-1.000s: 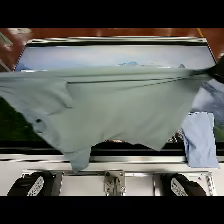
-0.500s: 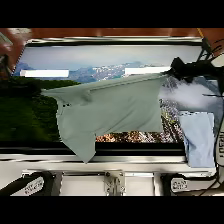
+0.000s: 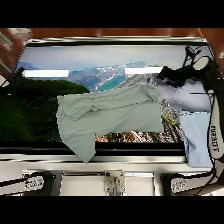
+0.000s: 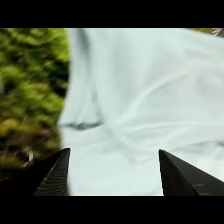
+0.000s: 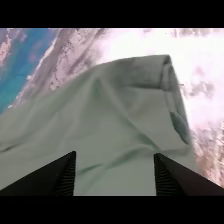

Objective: Fold the shirts.

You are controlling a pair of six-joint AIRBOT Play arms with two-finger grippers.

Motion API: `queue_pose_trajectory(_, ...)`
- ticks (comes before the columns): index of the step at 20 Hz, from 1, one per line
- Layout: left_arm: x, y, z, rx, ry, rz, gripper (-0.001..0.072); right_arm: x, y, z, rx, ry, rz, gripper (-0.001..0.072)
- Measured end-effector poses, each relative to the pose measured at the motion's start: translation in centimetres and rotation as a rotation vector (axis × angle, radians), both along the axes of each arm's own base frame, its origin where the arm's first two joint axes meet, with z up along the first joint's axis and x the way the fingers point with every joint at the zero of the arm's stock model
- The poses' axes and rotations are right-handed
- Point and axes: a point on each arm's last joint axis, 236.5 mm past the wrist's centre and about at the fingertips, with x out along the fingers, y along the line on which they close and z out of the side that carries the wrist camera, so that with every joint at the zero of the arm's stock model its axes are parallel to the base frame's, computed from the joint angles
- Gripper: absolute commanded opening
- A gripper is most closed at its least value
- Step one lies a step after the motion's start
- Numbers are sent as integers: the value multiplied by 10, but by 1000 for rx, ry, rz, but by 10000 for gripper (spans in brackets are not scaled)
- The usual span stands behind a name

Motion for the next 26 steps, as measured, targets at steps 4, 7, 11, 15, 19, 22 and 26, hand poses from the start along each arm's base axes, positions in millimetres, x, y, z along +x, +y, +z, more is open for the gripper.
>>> queue_pose_trajectory(4, -81, 31, -13, -55, 227, -5, 639, -77, -62, -7, -87, 208, 7, 641)
queue_pose_trajectory(7, -142, 8, -50, -185, 350, -9, 639, -129, -60, -29, 67, 331, 20, 657)
queue_pose_trajectory(11, -174, -43, -92, -367, 355, 17, 582, -151, -24, -51, 294, 353, 29, 656)
queue_pose_trajectory(15, -172, -76, -113, -445, 308, 52, 583, -138, -3, -61, 335, 286, 25, 657)
queue_pose_trajectory(19, -165, -87, -124, -430, 269, 60, 583, -124, -2, -65, 324, 231, -4, 657)
queue_pose_trajectory(22, -163, -88, -127, -423, 259, 62, 560, -122, -4, -68, 311, 222, -10, 657)
queue_pose_trajectory(26, -167, -96, -134, -415, 281, 37, 198, -125, -9, -74, 279, 239, -16, 658)
